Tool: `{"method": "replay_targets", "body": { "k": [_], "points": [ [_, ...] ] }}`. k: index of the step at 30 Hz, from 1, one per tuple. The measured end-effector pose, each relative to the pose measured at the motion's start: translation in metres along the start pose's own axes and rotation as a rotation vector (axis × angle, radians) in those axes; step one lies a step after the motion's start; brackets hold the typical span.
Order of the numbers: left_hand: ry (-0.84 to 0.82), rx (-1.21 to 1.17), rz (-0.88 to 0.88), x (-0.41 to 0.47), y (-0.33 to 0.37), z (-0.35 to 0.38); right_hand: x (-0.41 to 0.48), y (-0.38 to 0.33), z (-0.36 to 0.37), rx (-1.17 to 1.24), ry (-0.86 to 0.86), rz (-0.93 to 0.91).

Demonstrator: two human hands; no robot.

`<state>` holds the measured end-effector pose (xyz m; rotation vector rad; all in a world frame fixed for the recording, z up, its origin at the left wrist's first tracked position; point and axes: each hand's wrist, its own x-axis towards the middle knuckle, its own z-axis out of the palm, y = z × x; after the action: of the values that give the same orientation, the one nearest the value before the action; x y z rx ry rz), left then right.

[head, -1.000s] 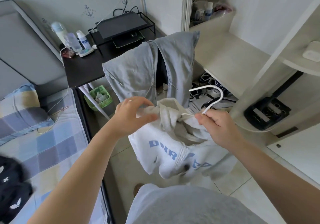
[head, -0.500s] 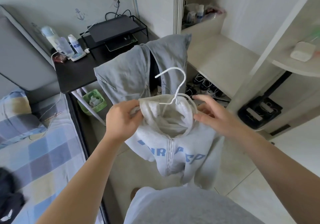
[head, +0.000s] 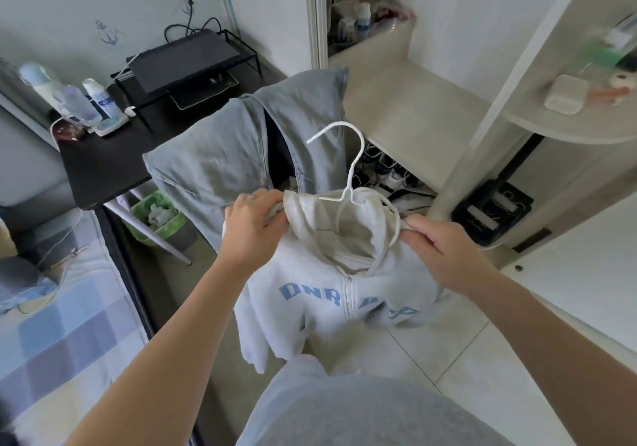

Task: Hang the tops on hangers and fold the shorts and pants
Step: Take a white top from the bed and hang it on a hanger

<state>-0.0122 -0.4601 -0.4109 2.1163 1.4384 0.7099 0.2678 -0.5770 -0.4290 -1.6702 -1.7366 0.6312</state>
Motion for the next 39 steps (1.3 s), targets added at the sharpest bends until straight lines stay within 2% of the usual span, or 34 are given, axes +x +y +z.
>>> {"method": "replay_targets", "body": {
  "k": [4,7,9,10,12,18,20,23,29,32,39],
  "points": [
    [-0.073,-0.124,0.133,0.042,0.000,0.008,0.015,0.003,-0.023,0.016,0.216,0.014],
    [-0.117,-0.249,0.212,0.084,-0.006,0.005,0.040,0.011,-0.050,0.204,0.427,0.172],
    [-0.135,-0.312,0.242,0.116,-0.002,0.002,0.068,0.018,-0.069,0.278,0.559,0.338],
    [-0.140,-0.333,0.254,0.132,0.002,0.001,0.084,0.020,-0.080,0.251,0.552,0.448],
    [-0.154,-0.375,0.276,0.165,0.009,-0.004,0.111,0.023,-0.098,0.113,0.436,0.595],
    [-0.172,-0.413,0.306,0.254,0.041,-0.010,0.129,-0.012,-0.121,0.001,0.143,0.425],
    [-0.190,-0.386,0.367,0.282,0.056,-0.002,0.136,-0.017,-0.118,-0.061,0.146,0.407],
    [-0.245,-0.297,0.420,0.325,0.076,0.023,0.151,-0.022,-0.113,-0.110,0.268,0.374],
    [-0.278,-0.446,0.403,0.367,0.107,0.062,0.189,-0.032,-0.099,0.168,0.618,0.523],
    [-0.343,-0.531,0.373,0.365,0.104,0.067,0.217,-0.035,-0.097,0.301,0.769,0.520],
    [-0.541,-0.669,0.511,0.372,0.106,0.048,0.297,-0.047,-0.140,0.322,0.961,0.418]
  ]
}}
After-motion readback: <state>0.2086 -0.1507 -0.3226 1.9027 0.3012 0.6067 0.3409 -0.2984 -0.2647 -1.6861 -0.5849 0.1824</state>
